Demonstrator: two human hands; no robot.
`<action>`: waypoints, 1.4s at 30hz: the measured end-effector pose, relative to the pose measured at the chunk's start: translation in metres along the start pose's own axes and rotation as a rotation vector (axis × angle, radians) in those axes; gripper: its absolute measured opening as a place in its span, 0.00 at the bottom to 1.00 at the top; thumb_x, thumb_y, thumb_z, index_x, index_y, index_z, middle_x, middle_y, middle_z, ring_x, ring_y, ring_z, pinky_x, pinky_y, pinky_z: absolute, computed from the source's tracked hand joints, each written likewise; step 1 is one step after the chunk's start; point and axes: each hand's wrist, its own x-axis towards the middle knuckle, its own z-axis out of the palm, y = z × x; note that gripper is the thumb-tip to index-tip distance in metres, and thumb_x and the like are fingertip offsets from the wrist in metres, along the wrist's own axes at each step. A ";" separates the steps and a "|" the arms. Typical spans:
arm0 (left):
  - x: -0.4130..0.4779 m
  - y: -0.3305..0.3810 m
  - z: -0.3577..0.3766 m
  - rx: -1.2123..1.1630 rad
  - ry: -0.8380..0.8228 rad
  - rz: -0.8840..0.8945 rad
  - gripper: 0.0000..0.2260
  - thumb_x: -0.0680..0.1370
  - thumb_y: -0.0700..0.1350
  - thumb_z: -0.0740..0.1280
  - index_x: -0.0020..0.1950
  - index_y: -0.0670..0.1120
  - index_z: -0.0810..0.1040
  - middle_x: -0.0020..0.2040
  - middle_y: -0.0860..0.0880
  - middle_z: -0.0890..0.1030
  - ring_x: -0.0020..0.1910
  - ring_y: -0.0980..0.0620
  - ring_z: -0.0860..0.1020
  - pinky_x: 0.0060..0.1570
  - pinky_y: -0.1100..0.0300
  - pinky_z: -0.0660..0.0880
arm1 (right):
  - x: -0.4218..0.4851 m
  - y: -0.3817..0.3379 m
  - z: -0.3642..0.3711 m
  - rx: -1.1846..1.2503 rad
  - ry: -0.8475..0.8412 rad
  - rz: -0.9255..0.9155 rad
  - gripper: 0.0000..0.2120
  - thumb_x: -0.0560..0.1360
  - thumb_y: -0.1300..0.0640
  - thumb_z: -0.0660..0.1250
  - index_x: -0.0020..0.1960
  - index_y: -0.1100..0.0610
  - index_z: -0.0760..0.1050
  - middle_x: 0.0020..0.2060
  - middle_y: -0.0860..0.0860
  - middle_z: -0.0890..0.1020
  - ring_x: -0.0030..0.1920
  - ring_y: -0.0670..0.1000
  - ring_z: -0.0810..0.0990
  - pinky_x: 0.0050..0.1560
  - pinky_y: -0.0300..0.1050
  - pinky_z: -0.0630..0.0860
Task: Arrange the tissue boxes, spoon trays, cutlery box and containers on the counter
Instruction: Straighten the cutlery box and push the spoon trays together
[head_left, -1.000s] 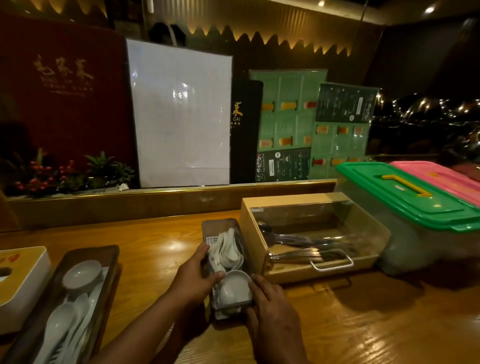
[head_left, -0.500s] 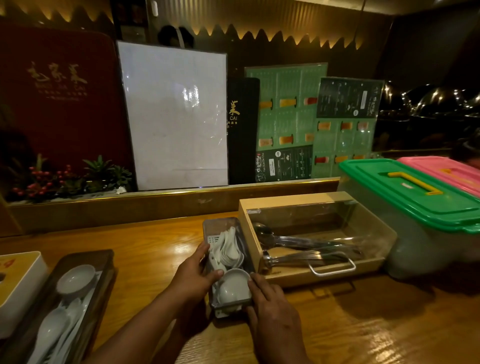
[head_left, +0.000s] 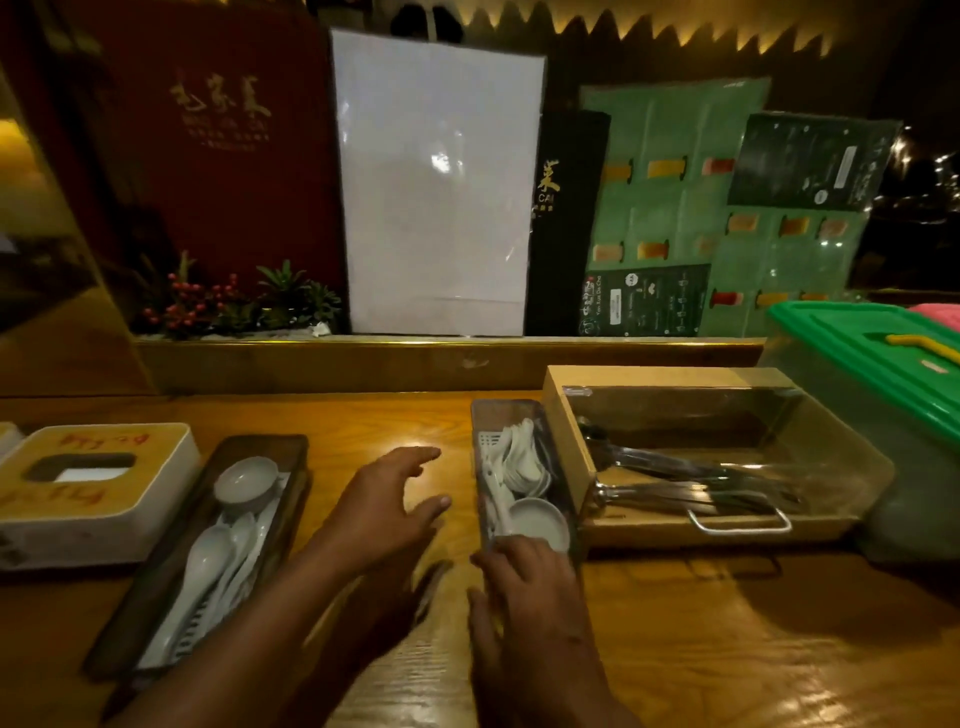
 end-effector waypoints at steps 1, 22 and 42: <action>-0.006 -0.009 -0.014 0.057 0.003 0.022 0.26 0.74 0.54 0.73 0.71 0.54 0.73 0.67 0.54 0.78 0.61 0.58 0.77 0.58 0.57 0.77 | 0.002 -0.013 0.006 0.020 -0.042 -0.059 0.16 0.70 0.47 0.68 0.57 0.46 0.77 0.52 0.46 0.79 0.52 0.50 0.76 0.50 0.49 0.74; -0.064 -0.149 -0.130 0.091 -0.119 0.093 0.24 0.75 0.52 0.67 0.71 0.58 0.72 0.74 0.58 0.70 0.69 0.58 0.68 0.65 0.58 0.69 | 0.008 -0.162 0.096 0.060 -0.121 -0.029 0.29 0.69 0.40 0.68 0.69 0.39 0.69 0.74 0.47 0.68 0.66 0.52 0.72 0.50 0.48 0.78; 0.003 -0.078 -0.022 -0.528 -0.167 -0.361 0.26 0.74 0.46 0.75 0.71 0.56 0.73 0.63 0.53 0.82 0.62 0.49 0.79 0.59 0.44 0.78 | 0.007 -0.066 0.058 -0.202 -0.028 0.303 0.26 0.75 0.39 0.63 0.72 0.40 0.66 0.79 0.49 0.57 0.78 0.53 0.49 0.76 0.59 0.53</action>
